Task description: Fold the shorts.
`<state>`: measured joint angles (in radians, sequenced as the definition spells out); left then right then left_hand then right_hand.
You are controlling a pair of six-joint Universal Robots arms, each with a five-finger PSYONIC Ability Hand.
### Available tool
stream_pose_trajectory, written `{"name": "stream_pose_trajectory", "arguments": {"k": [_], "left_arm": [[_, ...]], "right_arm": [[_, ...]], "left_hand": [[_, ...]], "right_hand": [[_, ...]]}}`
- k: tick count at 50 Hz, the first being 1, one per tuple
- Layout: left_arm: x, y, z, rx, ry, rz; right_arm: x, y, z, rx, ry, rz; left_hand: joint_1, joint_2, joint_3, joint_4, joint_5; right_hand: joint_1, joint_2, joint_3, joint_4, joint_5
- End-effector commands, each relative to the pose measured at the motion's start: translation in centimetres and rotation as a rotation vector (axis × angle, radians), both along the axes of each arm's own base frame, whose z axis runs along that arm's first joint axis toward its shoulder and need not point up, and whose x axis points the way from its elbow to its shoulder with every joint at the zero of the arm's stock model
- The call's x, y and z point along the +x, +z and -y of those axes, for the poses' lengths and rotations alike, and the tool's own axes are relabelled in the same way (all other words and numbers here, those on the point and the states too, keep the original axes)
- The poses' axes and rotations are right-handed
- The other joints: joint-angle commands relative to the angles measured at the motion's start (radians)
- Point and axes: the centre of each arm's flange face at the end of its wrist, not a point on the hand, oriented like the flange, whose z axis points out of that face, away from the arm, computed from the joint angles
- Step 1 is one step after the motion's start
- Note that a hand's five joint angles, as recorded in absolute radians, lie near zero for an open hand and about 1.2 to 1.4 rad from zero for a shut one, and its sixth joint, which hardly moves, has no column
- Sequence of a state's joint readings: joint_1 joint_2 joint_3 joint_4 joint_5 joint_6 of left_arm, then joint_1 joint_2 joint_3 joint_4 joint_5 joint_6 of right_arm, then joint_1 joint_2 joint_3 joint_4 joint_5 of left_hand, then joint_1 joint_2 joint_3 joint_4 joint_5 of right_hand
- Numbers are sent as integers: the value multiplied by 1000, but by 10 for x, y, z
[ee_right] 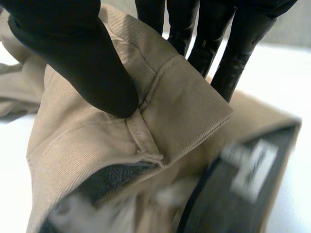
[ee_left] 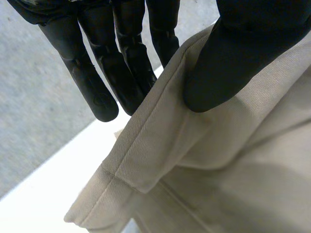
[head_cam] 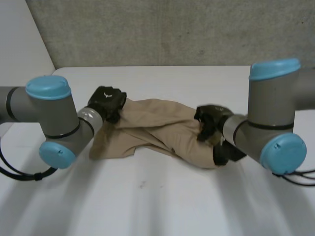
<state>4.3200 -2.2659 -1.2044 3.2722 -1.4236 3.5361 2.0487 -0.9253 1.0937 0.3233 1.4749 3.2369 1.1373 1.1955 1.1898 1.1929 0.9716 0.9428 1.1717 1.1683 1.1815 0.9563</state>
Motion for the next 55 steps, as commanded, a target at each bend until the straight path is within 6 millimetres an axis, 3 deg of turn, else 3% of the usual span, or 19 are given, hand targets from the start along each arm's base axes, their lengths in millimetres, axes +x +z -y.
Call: {"name": "stream_pose_trajectory", "arguments": {"k": [1, 2, 3, 6, 7, 10, 11, 13, 17, 21, 25, 29, 30, 33, 37, 41, 45, 52, 55], "left_arm": [[-12, 58, 34, -367, 23, -19], [-12, 69, 39, -432, 43, -33], [-14, 93, 47, -563, 83, -74], [-13, 140, 54, -778, 149, -169], [-8, 176, 51, -913, 185, -244], [-1, 219, 39, -1067, 212, -330], [1, 236, 30, -1121, 219, -366], [0, 238, 23, -1120, 218, -373], [3, 216, 15, -1039, 215, -343], [12, 198, -2, -955, 203, -326], [18, 152, -16, -804, 181, -271], [23, 96, -32, -625, 164, -183], [25, 72, -41, -547, 154, -142], [25, 41, -58, -436, 130, -89], [22, 1, -85, -277, 74, -4], [28, -25, -104, -114, 51, 88], [36, -31, -115, 4, 50, 149], [52, -1, -138, 95, 59, 192], [61, 19, -157, 132, 54, 213]], "right_arm": [[18, 87, 23, -556, 78, -104], [19, 101, 25, -635, 62, -106], [23, 127, 28, -817, 19, -118], [28, 164, 29, -1085, -58, -127], [32, 185, 28, -1253, -109, -127], [32, 222, 21, -1533, -229, -144], [32, 226, 19, -1566, -246, -151], [32, 229, 18, -1599, -261, -177], [35, 214, 17, -1537, -211, -221], [35, 177, 16, -1397, -115, -280], [33, 130, 12, -1236, -24, -348], [21, 65, 4, -993, 77, -450], [18, 50, 1, -936, 97, -465], [11, 9, -10, -761, 154, -500], [0, -16, -27, -595, 192, -506], [-8, -30, -43, -475, 224, -483], [-17, -23, -54, -432, 229, -439], [-34, -4, -76, -407, 280, -428], [-41, 16, -87, -407, 291, -431]], "left_hand": [[259, 201, 206, 203, 250], [259, 201, 206, 203, 250], [259, 201, 206, 203, 250], [259, 201, 206, 203, 250], [259, 201, 206, 203, 250], [259, 201, 206, 203, 250], [259, 201, 206, 203, 250], [259, 201, 206, 203, 250], [259, 201, 206, 203, 250], [259, 201, 206, 203, 250], [259, 201, 206, 203, 250], [259, 201, 206, 203, 250], [259, 201, 206, 203, 250], [259, 201, 206, 203, 250], [259, 201, 206, 203, 250], [259, 201, 206, 203, 250], [259, 201, 206, 203, 250], [259, 201, 206, 203, 250], [259, 201, 206, 203, 250]], "right_hand": [[453, 225, 228, 215, 265], [453, 225, 228, 215, 265], [453, 225, 228, 215, 265], [453, 225, 228, 215, 265], [453, 225, 228, 215, 265], [453, 225, 228, 215, 265], [453, 225, 228, 215, 265], [453, 225, 228, 215, 265], [453, 225, 228, 215, 265], [453, 225, 228, 215, 265], [453, 225, 228, 215, 265], [453, 225, 228, 215, 265], [453, 225, 228, 215, 265], [453, 225, 228, 215, 265], [453, 225, 228, 215, 265], [453, 225, 228, 215, 265], [453, 225, 228, 215, 265], [453, 225, 228, 215, 265], [453, 225, 228, 215, 265]]}}
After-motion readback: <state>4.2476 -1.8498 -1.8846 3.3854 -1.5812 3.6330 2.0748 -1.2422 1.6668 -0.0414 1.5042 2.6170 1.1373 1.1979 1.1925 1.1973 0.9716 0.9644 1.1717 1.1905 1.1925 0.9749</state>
